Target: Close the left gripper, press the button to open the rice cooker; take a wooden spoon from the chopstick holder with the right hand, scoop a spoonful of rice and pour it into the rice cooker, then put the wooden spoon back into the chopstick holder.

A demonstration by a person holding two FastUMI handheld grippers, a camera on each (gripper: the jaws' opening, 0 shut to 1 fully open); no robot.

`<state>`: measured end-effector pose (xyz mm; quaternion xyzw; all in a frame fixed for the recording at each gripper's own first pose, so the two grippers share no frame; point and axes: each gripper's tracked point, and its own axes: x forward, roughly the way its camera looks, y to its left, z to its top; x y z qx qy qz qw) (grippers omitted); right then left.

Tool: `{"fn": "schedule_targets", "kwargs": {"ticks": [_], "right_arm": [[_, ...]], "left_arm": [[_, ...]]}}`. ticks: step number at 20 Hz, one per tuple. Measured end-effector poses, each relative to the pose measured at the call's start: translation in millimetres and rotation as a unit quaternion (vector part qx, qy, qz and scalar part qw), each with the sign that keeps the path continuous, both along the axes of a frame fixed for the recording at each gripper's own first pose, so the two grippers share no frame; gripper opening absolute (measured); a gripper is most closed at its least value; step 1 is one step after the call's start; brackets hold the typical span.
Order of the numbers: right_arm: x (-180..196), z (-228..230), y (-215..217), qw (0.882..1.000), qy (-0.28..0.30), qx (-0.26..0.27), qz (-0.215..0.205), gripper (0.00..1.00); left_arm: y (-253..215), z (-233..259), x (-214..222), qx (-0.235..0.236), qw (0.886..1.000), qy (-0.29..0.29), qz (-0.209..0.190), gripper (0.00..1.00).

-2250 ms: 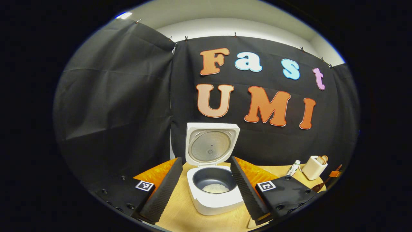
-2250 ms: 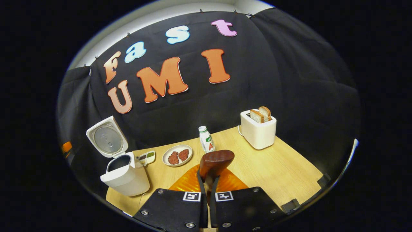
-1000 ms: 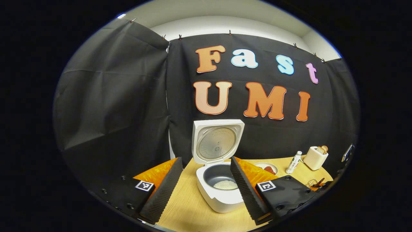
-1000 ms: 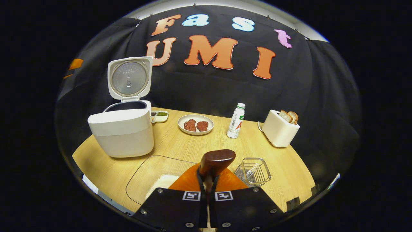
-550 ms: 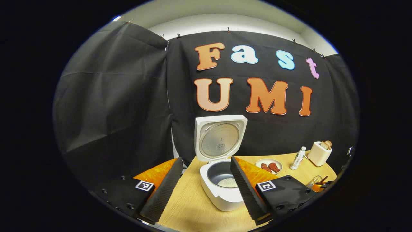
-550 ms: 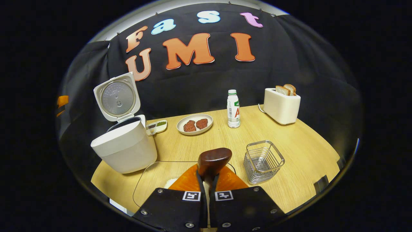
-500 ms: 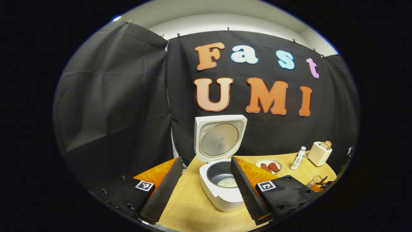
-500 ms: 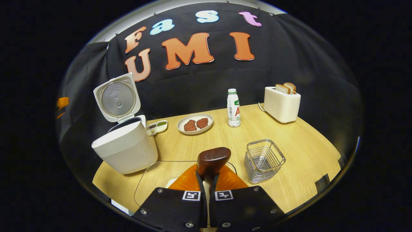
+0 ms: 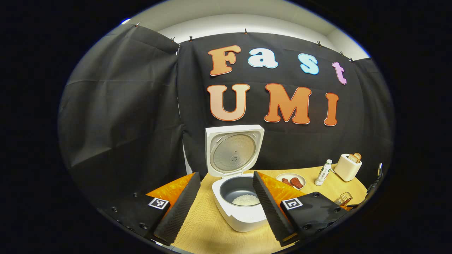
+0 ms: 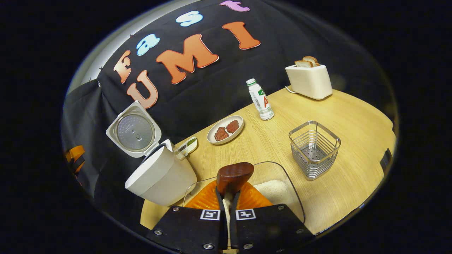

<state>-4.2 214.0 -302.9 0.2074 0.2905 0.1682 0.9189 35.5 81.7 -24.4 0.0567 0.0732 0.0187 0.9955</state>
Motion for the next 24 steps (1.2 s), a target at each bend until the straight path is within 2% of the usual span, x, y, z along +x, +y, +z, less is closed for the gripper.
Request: {"fn": "schedule_targets", "kwargs": {"ticks": [3, 7, 14, 17, 21, 24], "right_arm": [[0.3, 0.6, 3.8, 1.0, 0.008, 0.005, -0.001, 0.02], [2.1, -7.7, 12.2, 0.996, 0.052, 0.069, -0.016, 0.02], [-1.9, -1.5, 22.2, 0.976, 0.119, 0.177, -0.031, 0.02], [1.6, 8.1, 9.9, 0.972, 0.12, 0.197, -0.045, 0.02], [6.2, 28.8, -5.2, 0.958, 0.128, 0.246, -0.066, 0.02], [9.9, 38.3, -9.9, 0.952, 0.135, 0.264, -0.076, 0.02]], "left_arm": [[-2.5, 0.0, -0.4, -0.001, 1.0, 0.002, -0.002, 1.0], [-2.9, -0.6, -2.1, 0.002, 1.0, 0.003, -0.001, 1.0], [-1.3, 1.9, -5.6, -0.003, 1.0, 0.0, 0.002, 1.0], [1.3, 6.1, -6.9, -0.005, 1.0, -0.005, 0.004, 1.0], [5.1, 9.7, -7.7, -0.009, 1.0, -0.011, 0.009, 1.0], [5.2, 13.7, -8.9, -0.008, 1.0, -0.018, 0.01, 0.99]]}}
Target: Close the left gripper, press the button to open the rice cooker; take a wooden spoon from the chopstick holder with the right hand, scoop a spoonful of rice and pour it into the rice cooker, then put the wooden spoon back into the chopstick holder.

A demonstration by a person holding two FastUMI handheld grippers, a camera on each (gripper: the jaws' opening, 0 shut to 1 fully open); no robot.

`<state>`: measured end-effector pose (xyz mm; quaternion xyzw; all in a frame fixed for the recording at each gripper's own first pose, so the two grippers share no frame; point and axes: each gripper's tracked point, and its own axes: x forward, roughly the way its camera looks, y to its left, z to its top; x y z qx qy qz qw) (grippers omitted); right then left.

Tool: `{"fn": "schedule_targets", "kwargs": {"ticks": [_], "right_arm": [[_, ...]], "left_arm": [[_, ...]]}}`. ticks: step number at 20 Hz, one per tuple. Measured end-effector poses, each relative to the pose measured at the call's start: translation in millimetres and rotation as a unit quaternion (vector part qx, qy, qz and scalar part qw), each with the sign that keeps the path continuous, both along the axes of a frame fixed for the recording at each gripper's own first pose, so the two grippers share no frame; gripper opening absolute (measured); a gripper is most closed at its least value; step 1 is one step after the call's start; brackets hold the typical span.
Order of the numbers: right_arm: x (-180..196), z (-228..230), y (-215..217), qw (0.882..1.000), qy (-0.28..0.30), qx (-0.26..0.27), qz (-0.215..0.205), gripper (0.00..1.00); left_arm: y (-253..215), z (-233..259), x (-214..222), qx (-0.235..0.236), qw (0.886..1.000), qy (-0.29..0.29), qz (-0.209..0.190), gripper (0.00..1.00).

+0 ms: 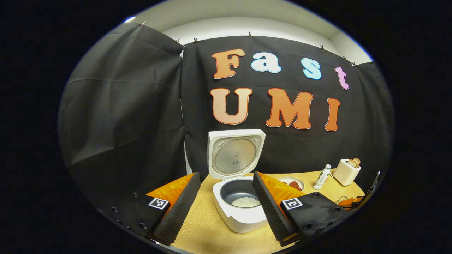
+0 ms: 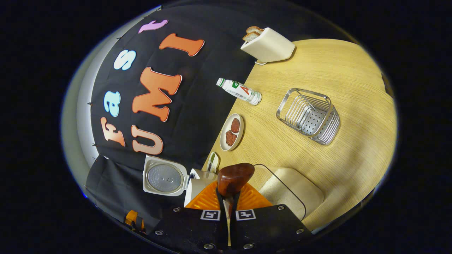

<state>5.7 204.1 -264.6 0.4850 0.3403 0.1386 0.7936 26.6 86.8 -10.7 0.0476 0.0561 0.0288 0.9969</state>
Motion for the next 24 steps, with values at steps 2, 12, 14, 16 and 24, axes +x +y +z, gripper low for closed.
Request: {"fn": "schedule_targets", "kwargs": {"ticks": [2, 12, 14, 16, 24], "right_arm": [[1.4, 7.4, -1.4, 1.0, 0.004, 0.009, -0.004, 0.02], [15.3, 56.3, 22.7, 0.997, 0.02, 0.071, -0.015, 0.02], [19.5, 67.2, 33.2, 0.997, 0.017, 0.076, -0.01, 0.02], [24.4, 76.6, 42.3, 0.997, 0.013, 0.074, -0.006, 0.02], [56.3, 108.1, 82.0, 0.996, 0.0, 0.085, 0.002, 0.02]], "left_arm": [[-0.5, 1.7, 0.2, -0.001, 1.0, -0.002, 0.0, 1.0], [3.9, 0.8, 4.0, -0.006, 1.0, -0.003, 0.002, 1.0], [5.8, -1.7, 5.8, -0.008, 1.0, 0.0, 0.003, 1.0], [7.1, -2.9, 8.0, -0.012, 1.0, 0.002, 0.003, 1.0], [12.7, -12.1, 19.8, -0.022, 1.0, 0.01, 0.002, 1.0]]}}
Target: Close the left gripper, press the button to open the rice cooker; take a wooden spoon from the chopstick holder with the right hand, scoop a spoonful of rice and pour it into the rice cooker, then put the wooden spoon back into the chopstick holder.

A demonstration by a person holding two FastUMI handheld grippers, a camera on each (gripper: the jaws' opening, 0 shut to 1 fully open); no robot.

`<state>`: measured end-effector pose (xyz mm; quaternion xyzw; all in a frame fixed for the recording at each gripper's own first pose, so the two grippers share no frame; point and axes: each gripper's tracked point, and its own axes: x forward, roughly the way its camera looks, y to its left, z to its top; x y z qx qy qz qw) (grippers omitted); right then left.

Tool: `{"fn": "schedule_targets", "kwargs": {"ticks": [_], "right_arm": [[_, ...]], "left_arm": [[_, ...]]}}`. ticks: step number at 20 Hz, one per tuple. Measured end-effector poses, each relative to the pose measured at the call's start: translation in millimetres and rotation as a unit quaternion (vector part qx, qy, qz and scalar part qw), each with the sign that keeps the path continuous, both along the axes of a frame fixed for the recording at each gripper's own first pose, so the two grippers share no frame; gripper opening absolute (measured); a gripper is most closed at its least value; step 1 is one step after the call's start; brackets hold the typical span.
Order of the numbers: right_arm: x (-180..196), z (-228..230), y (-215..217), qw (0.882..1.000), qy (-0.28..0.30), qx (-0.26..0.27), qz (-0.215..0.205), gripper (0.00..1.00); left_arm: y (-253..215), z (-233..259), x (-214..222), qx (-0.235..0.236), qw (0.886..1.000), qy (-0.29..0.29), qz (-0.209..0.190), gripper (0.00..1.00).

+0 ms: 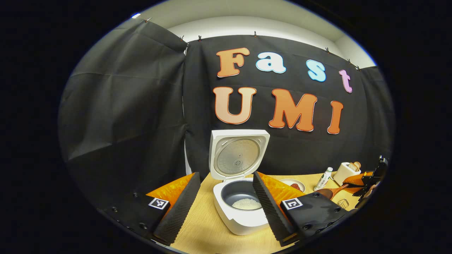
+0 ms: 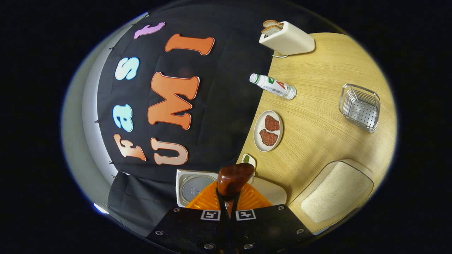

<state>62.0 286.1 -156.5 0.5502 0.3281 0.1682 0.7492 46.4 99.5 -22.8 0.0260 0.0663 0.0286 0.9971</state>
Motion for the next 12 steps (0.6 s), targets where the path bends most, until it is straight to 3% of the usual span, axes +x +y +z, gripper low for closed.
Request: {"fn": "schedule_targets", "kwargs": {"ticks": [12], "right_arm": [[62.7, 36.0, 103.6, 0.998, -0.042, -0.02, 0.039, 0.01]], "left_arm": [[11.8, -11.1, 20.2, -0.005, 1.0, 0.016, -0.001, 1.0]]}}
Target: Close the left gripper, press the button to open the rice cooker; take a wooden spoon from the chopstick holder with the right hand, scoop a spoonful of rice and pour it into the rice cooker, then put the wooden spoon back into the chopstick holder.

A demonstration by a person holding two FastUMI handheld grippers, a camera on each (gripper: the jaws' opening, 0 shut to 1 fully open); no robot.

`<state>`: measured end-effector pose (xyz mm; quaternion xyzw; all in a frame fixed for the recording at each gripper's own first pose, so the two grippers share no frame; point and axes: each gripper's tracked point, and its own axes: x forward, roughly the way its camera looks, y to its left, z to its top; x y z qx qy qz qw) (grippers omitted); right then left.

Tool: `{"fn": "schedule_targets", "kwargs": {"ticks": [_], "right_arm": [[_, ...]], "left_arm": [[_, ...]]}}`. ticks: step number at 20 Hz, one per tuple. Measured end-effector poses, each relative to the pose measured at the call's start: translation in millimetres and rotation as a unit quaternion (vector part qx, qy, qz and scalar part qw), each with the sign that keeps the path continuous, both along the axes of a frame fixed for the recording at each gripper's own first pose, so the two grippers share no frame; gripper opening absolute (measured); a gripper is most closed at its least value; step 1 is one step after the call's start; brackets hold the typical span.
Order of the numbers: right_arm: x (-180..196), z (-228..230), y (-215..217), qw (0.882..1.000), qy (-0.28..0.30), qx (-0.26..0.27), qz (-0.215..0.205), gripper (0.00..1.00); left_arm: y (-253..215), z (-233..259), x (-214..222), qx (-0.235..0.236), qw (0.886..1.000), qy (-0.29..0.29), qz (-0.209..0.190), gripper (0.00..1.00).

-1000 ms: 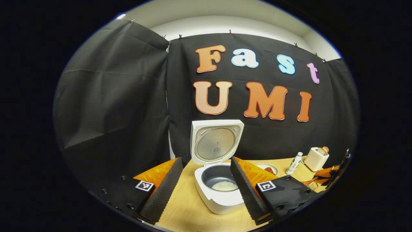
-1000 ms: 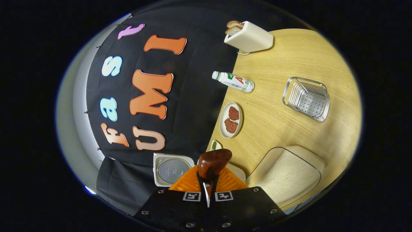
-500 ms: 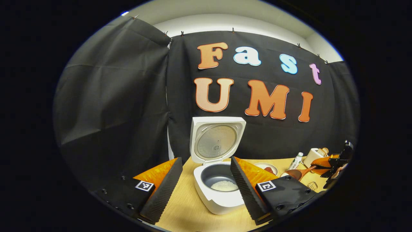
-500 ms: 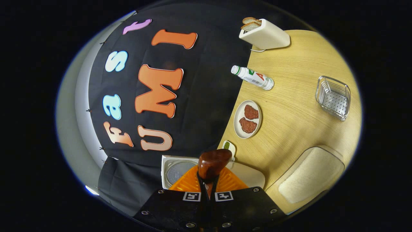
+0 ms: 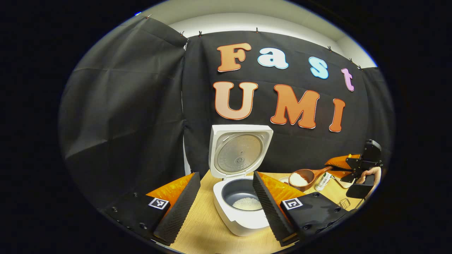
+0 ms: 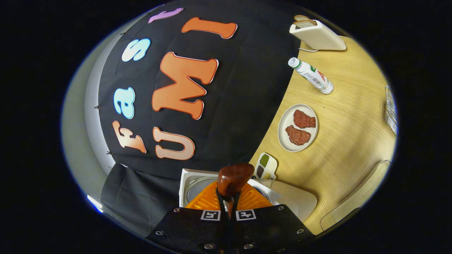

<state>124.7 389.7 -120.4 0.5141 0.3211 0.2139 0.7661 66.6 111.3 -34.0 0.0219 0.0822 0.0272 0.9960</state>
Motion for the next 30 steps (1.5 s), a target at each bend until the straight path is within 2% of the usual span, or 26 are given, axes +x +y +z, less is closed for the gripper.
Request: {"fn": "schedule_targets", "kwargs": {"ticks": [8, 15, 21, 30], "right_arm": [[26.9, 28.4, 41.9, 0.993, -0.089, -0.07, 0.021, 0.02], [26.7, 25.9, 68.8, 0.985, -0.124, -0.109, 0.047, 0.02], [25.9, 26.7, 79.5, 0.969, -0.174, -0.165, 0.055, 0.02], [17.1, 28.4, 95.0, 0.961, -0.194, -0.182, 0.073, 0.02]], "left_arm": [[12.7, -6.4, 4.4, -0.007, 1.0, 0.009, 0.008, 1.0], [17.1, -11.5, 5.9, -0.007, 1.0, 0.01, 0.012, 1.0], [21.5, -14.5, 7.5, -0.008, 1.0, 0.01, 0.016, 1.0], [20.6, -14.1, 5.2, -0.012, 1.0, 0.006, 0.01, 1.0]]}}
